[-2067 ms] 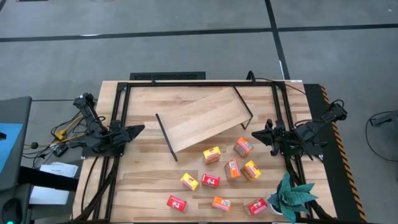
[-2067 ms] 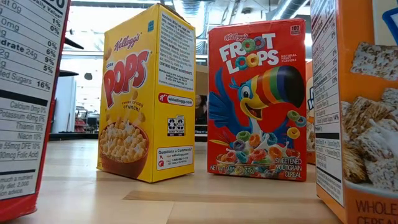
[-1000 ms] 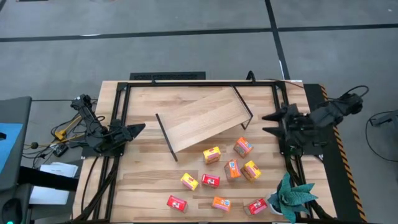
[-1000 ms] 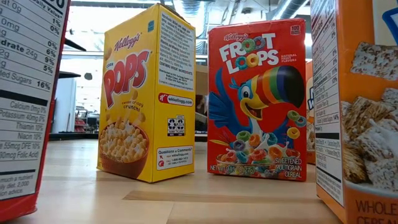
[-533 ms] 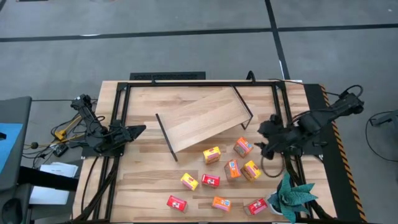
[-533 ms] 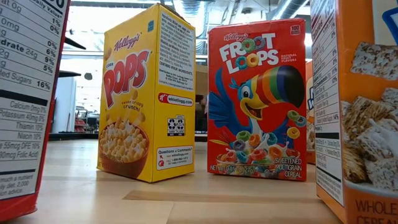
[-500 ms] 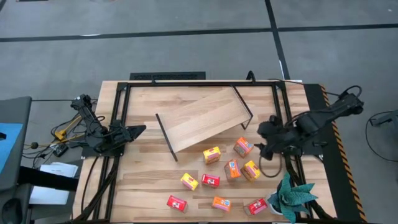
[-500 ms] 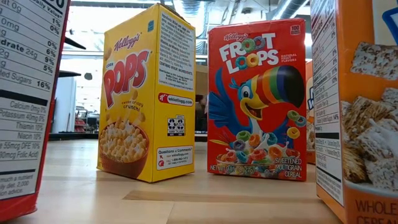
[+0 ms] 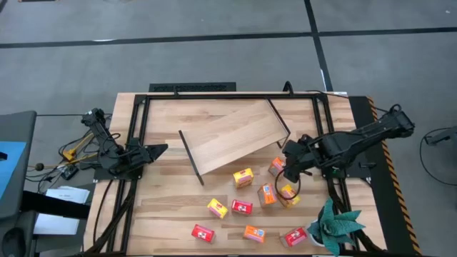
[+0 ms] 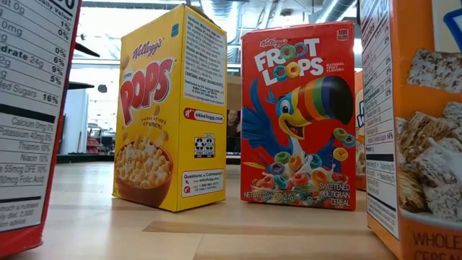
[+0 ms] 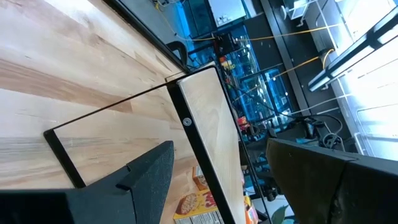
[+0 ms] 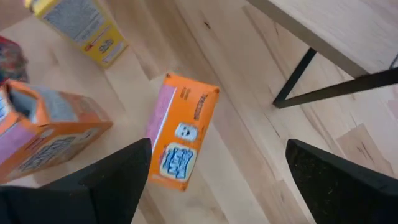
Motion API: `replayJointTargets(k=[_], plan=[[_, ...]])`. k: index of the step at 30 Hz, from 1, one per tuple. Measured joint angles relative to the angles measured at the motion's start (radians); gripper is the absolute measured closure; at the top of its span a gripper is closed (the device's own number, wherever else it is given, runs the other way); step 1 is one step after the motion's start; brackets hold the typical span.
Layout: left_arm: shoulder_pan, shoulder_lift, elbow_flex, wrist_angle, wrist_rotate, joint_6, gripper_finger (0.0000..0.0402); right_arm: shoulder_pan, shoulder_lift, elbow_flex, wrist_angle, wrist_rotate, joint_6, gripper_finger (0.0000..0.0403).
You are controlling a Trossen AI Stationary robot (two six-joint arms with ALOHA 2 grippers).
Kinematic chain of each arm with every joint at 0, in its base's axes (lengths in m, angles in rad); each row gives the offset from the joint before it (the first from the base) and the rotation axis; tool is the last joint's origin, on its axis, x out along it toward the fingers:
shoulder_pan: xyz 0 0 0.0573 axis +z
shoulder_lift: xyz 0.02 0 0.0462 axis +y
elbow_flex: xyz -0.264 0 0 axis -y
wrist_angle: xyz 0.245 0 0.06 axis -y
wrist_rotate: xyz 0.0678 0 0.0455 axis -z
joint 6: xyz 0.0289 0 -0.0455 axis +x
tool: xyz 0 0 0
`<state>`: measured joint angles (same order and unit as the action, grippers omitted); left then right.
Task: Stack cereal on shelf
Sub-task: Put the top orange cereal box on the shelf
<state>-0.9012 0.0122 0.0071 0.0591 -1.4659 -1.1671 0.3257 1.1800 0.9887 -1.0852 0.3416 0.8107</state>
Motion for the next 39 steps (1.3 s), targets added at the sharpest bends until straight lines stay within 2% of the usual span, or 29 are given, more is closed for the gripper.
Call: replayJointTargets(k=[10, 21, 25, 33, 39], plan=[[0.000, 0.000, 0.000, -0.001, 0.014, 0.006, 0.0152, -0.015, 0.097, 0.001, 0.061, -0.003, -0.006, 0.0006], [0.000, 0.000, 0.000, -0.002, 0.014, 0.011, 0.0152, -0.015, 0.186, 0.001, 0.082, -0.030, 0.001, 0.0033], [0.000, 0.000, 0.000, -0.002, 0.019, 0.011, 0.0152, -0.015, 0.181, 0.001, 0.076, -0.032, 0.002, 0.0069], [0.000, 0.000, 0.000, -0.002, 0.019, 0.011, 0.0152, -0.015, 0.182, 0.001, 0.040, -0.039, -0.006, 0.0181], [0.000, 0.000, 0.000, -0.002, 0.020, 0.011, 0.0152, -0.015, 0.144, 0.012, 0.029, -0.058, -0.055, 0.0243]])
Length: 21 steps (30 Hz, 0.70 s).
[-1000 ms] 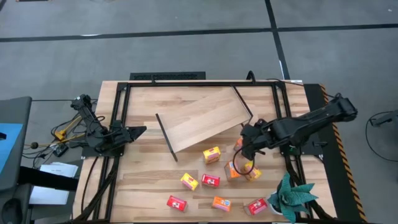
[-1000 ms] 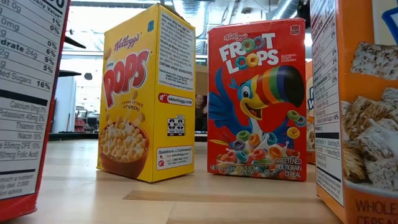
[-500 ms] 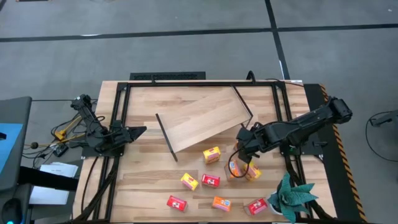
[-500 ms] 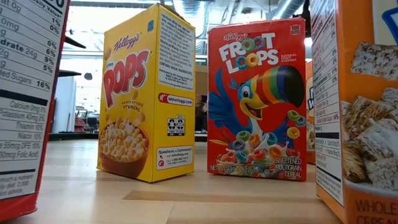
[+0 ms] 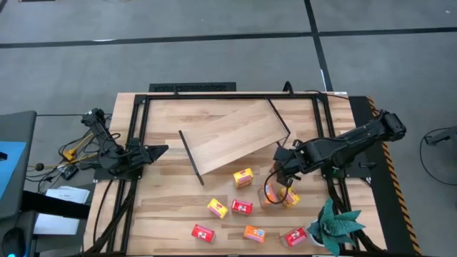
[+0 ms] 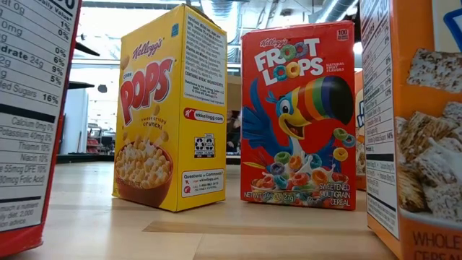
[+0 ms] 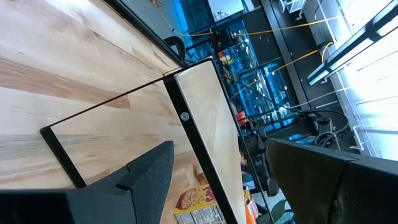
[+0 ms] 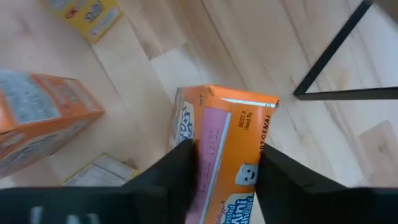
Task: Stack cereal on shelf
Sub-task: Put the top orange cereal box on the shelf
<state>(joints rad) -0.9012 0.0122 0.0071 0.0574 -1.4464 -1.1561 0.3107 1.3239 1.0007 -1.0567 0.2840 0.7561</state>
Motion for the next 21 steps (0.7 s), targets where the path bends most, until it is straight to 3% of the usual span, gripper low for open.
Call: replayJointTargets(k=[10, 21], plan=[[0.000, 0.000, 0.000, 0.000, 0.000, 0.000, 0.0152, -0.042, -0.126, 0.134, -0.107, 0.001, -0.104, 0.0272], [0.000, 0.000, 0.000, 0.000, 0.001, -0.002, 0.0152, -0.116, -0.195, 0.432, -0.195, 0.001, -0.347, 0.0267]])
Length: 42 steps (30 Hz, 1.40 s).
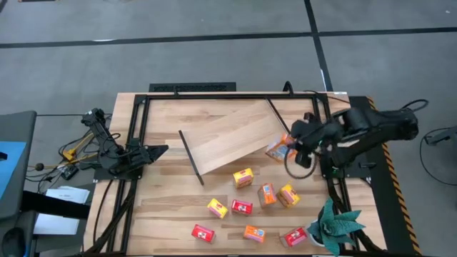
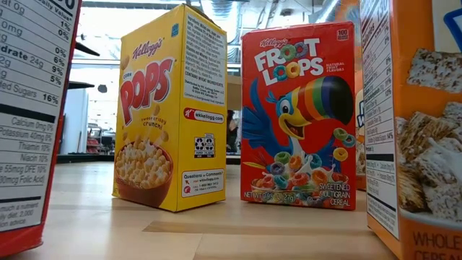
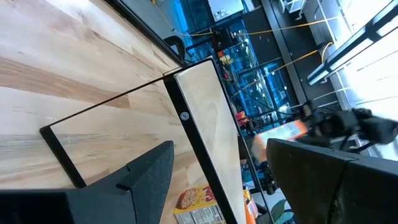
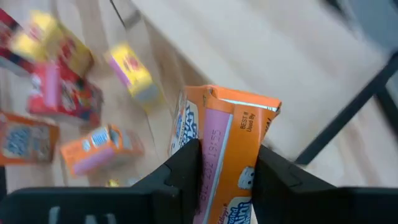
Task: Stack cereal on shelf
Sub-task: Put the top orange cereal box on the shelf
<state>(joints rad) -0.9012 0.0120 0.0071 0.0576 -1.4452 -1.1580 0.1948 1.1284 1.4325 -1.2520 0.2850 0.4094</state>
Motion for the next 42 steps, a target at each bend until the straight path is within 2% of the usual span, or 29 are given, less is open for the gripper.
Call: replayJointTargets(k=[7, 15, 20, 23, 33, 42], plan=[[0.000, 0.000, 0.000, 0.000, 0.002, -0.004, 0.0152, -0.070, 0.069, 0.166, 0.101, 0.001, -0.288, 0.0274], [0.000, 0.000, 0.000, 0.000, 0.002, -0.005, 0.0152, -0.156, 0.241, 0.238, 0.276, 0.000, -0.555, 0.0267], [0.000, 0.000, 0.000, -0.001, 0.002, -0.002, 0.0152, -0.186, 0.380, 0.308, 0.361, -0.091, -0.688, 0.0270], [0.000, 0.000, 0.000, -0.001, 0.002, 0.001, 0.0152, -0.190, 0.471, 0.376, 0.370, -0.126, -0.771, 0.0270], [0.000, 0.000, 0.000, -0.005, 0.002, 0.002, 0.0152, -0.190, 0.723, 0.574, 0.295, -0.117, -0.990, 0.0261], [0.000, 0.000, 0.000, -0.007, 0.003, -0.002, 0.0152, -0.191, 0.810, 0.651, 0.286, -0.076, -1.142, 0.0264]])
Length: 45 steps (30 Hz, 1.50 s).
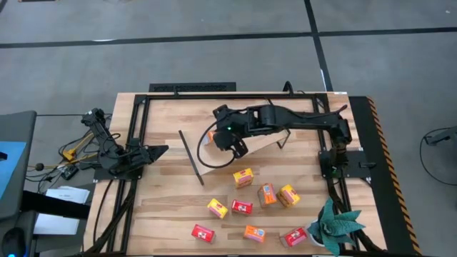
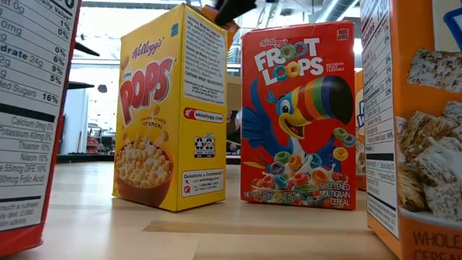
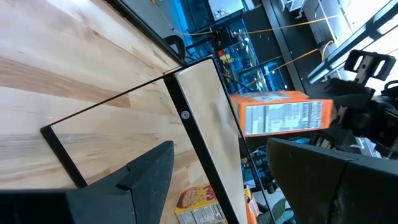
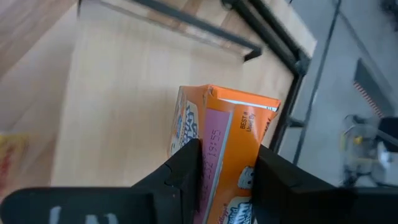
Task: Stack cereal on shelf
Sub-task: Put the top orange cereal box on the shelf
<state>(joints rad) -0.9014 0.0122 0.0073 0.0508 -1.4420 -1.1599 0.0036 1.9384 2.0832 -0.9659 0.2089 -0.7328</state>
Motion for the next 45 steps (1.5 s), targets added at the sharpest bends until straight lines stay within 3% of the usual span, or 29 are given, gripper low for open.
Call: replayJointTargets(k=[18, 30, 37, 41, 45], plan=[[0.000, 0.000, 0.000, -0.017, 0.000, -0.006, 0.0152, -0.054, 0.018, 0.001, 0.020, -0.050, 0.003, 0.0177], [0.000, 0.000, 0.000, -0.032, -0.003, -0.009, 0.0152, -0.059, 0.011, 0.010, 0.036, -0.028, -0.001, 0.0167], [0.000, 0.000, 0.000, -0.039, -0.003, -0.019, 0.0152, -0.065, -0.021, 0.118, -0.020, -0.022, 0.034, 0.0168], [0.000, 0.000, 0.000, -0.039, -0.003, -0.019, 0.0152, -0.056, -0.066, 0.165, -0.099, -0.054, 0.181, 0.0199], [0.000, 0.000, 0.000, -0.044, -0.005, -0.012, 0.0152, -0.054, -0.075, 0.164, -0.200, -0.174, 0.287, 0.0296]])
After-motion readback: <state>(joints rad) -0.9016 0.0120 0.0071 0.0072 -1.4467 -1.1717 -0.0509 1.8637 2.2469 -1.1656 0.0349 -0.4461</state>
